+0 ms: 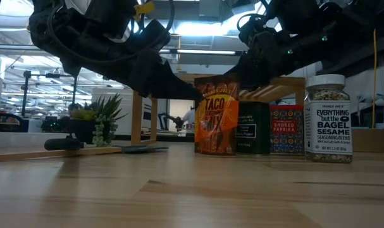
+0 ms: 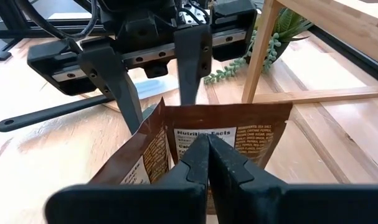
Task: Shelf spices
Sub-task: Put the orange seasoning pack on the shelf
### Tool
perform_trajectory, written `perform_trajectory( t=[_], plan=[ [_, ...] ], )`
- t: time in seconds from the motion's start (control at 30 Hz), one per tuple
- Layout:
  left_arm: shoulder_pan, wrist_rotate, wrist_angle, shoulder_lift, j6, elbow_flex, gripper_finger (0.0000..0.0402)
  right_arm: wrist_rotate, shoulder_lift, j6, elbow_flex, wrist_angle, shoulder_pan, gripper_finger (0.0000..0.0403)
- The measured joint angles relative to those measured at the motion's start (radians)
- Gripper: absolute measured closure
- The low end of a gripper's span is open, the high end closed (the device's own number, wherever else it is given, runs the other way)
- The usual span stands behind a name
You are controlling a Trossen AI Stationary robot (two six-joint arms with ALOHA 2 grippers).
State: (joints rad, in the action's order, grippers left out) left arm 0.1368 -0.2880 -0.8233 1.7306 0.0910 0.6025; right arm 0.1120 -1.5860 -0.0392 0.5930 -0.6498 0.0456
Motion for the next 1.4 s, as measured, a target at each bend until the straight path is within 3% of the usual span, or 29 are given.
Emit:
perform_trajectory(
  t=[0.4,0.87,1.4],
  plan=[
    [0.000,0.002,0.001,0.000,-0.008,0.000,0.0396,0.000,0.000,0.000,0.000,0.004,0.000,0.0393],
    [0.021,-0.003,0.009,-0.008,-0.032,0.000,0.0401,0.000,0.004,-0.005,0.000,0.019,0.001,0.0393],
    [0.053,-0.012,0.031,-0.137,0.049,0.000,0.0401,0.000,0.080,0.000,0.000,0.051,0.001,0.0393]
  ],
)
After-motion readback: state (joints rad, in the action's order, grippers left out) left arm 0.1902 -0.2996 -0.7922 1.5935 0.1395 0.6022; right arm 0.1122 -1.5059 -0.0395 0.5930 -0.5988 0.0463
